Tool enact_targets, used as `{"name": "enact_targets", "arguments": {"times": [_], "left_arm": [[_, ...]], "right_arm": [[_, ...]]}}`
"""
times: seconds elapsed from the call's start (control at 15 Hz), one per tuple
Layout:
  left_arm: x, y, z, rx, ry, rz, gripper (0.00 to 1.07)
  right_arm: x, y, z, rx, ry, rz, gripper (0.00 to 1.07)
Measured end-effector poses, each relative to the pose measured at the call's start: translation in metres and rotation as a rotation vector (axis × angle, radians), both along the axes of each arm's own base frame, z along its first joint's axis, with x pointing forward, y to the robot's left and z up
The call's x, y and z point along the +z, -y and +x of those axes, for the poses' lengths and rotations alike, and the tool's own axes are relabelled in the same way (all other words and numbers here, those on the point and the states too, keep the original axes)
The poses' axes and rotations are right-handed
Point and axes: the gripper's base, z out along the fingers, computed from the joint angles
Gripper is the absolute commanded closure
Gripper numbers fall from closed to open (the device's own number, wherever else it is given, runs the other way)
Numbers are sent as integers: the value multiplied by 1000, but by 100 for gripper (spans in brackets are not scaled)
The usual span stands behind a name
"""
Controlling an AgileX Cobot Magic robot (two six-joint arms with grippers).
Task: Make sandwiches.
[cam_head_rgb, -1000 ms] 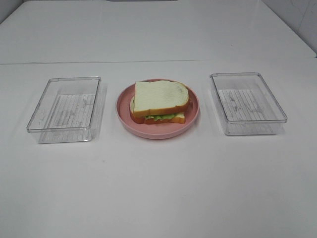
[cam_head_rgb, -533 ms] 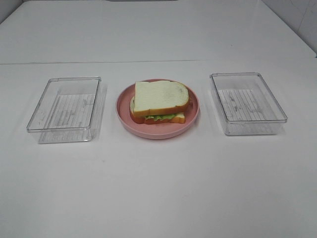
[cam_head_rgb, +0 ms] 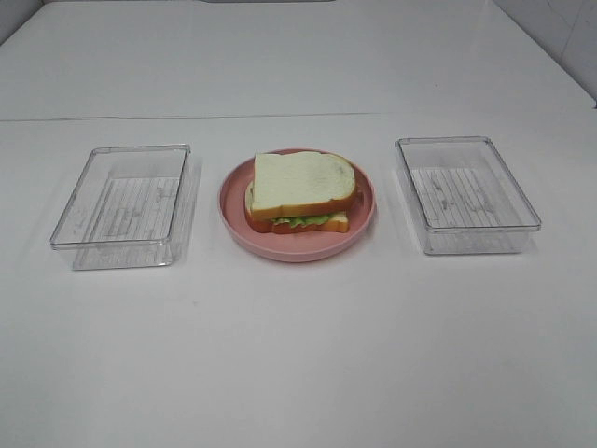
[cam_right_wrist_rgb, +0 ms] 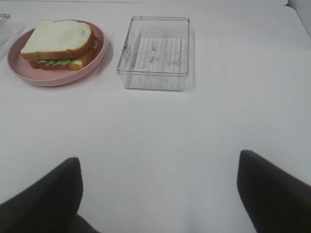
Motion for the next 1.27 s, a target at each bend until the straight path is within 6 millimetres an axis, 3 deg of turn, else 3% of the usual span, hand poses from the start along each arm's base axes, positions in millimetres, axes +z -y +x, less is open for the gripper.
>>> {"name": "enact_targets", "arguments": {"times": [1.27], "left_arm": [[0, 0, 0, 0, 0, 0, 28]], "right_arm": [[0, 0, 0, 0, 0, 0, 25]]}}
